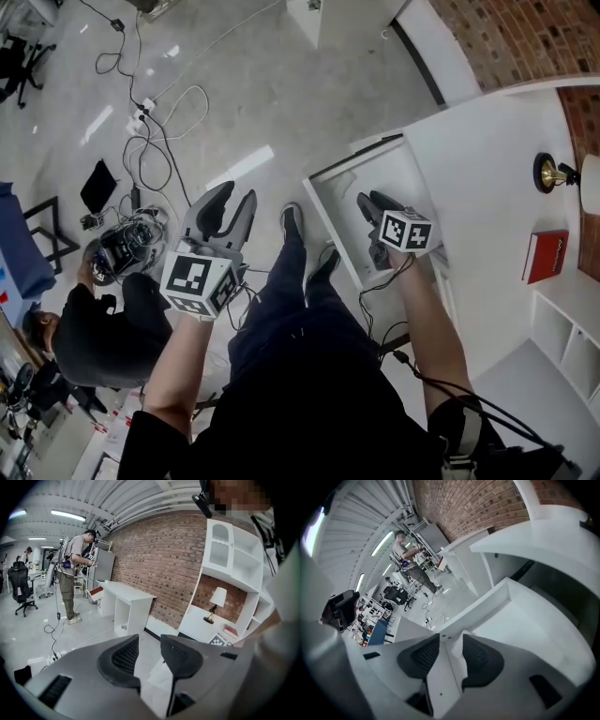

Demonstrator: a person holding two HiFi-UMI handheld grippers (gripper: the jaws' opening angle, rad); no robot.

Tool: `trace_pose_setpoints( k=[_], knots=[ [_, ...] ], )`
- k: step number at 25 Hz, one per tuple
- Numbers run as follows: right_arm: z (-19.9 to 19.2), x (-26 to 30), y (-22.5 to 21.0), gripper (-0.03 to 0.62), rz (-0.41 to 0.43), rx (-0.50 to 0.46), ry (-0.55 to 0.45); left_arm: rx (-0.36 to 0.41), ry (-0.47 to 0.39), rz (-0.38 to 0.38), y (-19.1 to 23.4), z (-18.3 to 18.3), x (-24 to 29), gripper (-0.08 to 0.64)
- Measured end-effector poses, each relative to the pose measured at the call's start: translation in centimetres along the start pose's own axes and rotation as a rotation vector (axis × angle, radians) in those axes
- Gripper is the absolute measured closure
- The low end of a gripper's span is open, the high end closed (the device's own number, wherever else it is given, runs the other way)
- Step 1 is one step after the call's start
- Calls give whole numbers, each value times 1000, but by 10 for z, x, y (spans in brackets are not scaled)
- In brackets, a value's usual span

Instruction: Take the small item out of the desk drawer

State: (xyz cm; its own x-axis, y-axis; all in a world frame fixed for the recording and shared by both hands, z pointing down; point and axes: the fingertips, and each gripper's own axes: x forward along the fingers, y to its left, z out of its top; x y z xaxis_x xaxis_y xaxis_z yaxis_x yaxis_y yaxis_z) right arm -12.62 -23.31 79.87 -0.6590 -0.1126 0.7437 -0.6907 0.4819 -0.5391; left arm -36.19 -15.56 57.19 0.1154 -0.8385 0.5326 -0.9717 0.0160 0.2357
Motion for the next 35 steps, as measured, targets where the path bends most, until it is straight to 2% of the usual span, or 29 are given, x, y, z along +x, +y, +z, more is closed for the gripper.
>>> trace_pose_setpoints(
  k=[4,10,13,18,20,22,25,30,35],
  knots=[
    [0,30,-3,425,-17,-10,72,-6,28,-3,13,0,7,417],
    [-24,71,-16,411,-14,7,170,-1,69,4,21,-19,10,417],
    [-33,87,-24,388,-22,45,200,0,84,11,25,-25,11,417],
    [-41,110,-36,383,-33,150,188,2,112,18,31,-40,13,417],
    [-44,116,-37,385,-28,173,191,27,120,25,31,-44,14,417],
    [-47,118,-38,415,-35,164,200,63,125,31,30,-46,14,417],
    [-45,117,-38,463,-42,148,195,67,123,19,29,-45,15,419],
    [-43,100,-31,469,-57,103,177,74,103,4,23,-34,13,420],
    [-37,70,-20,469,-75,-3,152,79,73,-11,8,-23,7,420]
  ],
)
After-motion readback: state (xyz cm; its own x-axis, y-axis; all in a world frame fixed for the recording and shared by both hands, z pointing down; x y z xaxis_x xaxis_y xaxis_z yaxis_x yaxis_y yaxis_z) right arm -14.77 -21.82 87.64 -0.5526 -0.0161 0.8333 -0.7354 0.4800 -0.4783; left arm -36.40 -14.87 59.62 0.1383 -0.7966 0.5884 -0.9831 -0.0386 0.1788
